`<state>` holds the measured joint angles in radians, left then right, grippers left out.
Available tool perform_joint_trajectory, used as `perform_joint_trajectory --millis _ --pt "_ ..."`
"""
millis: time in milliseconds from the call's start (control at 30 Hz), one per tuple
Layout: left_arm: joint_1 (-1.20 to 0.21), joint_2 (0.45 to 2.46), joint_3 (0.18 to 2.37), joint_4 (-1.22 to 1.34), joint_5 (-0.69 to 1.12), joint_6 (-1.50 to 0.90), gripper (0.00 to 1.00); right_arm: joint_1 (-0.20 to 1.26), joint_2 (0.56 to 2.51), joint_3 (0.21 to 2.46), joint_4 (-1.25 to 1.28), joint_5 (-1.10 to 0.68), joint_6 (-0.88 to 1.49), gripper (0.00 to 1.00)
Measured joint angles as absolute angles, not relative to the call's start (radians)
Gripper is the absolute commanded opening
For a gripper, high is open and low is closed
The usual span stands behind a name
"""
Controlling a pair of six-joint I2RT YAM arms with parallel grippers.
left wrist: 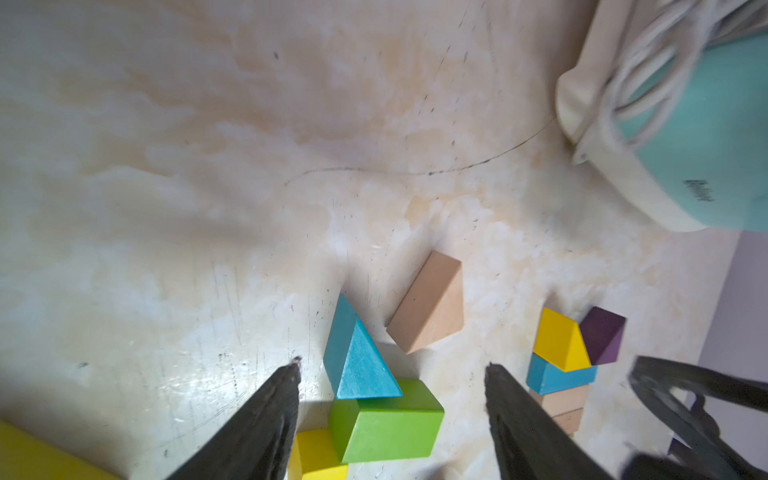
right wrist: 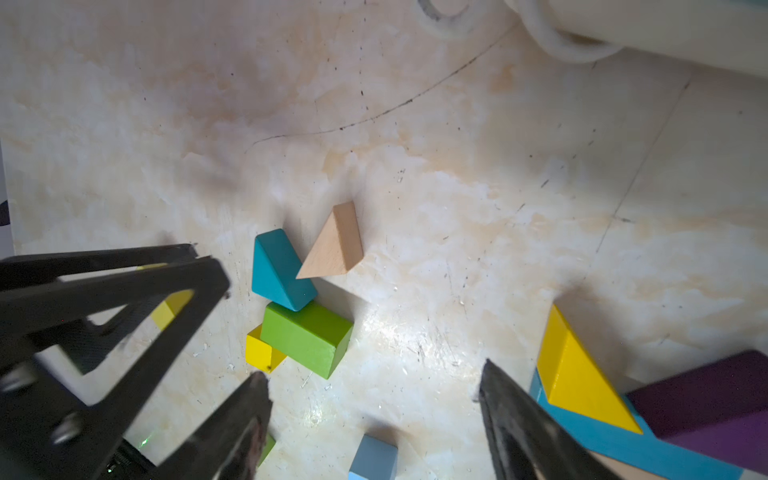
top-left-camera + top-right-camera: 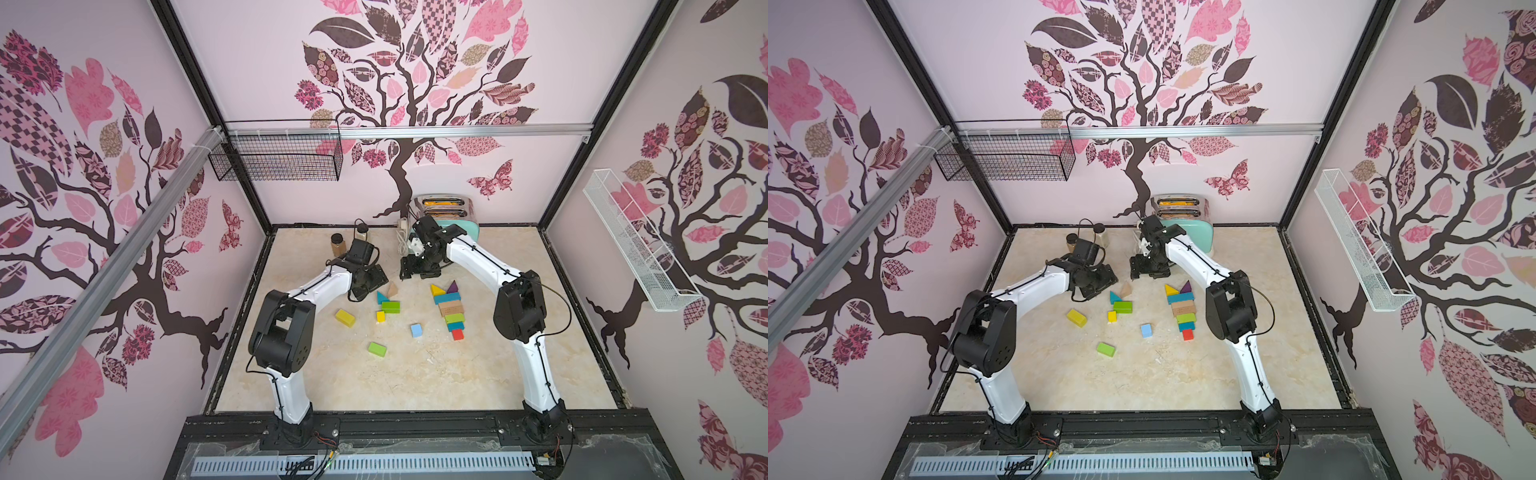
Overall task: Assemble a carrot with building blocks
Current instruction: Assemble the building block at the center of the board.
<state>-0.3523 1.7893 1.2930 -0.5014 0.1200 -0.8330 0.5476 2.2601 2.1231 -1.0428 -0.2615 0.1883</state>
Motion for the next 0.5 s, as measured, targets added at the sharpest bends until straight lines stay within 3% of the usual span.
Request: perform_joint_trajectory --millis 167,500 --pt "-0.282 1.635 1.193 -0.509 0.11 -0.794 0.78 0.586 2.35 2.223 -1.037 -0.249 0.199 0.78" --pt "-0.294 1.475 1.065 -0.524 0.172 -0.71 0.79 0.623 2.45 2.245 -0.973 -0.166 0.25 0.71"
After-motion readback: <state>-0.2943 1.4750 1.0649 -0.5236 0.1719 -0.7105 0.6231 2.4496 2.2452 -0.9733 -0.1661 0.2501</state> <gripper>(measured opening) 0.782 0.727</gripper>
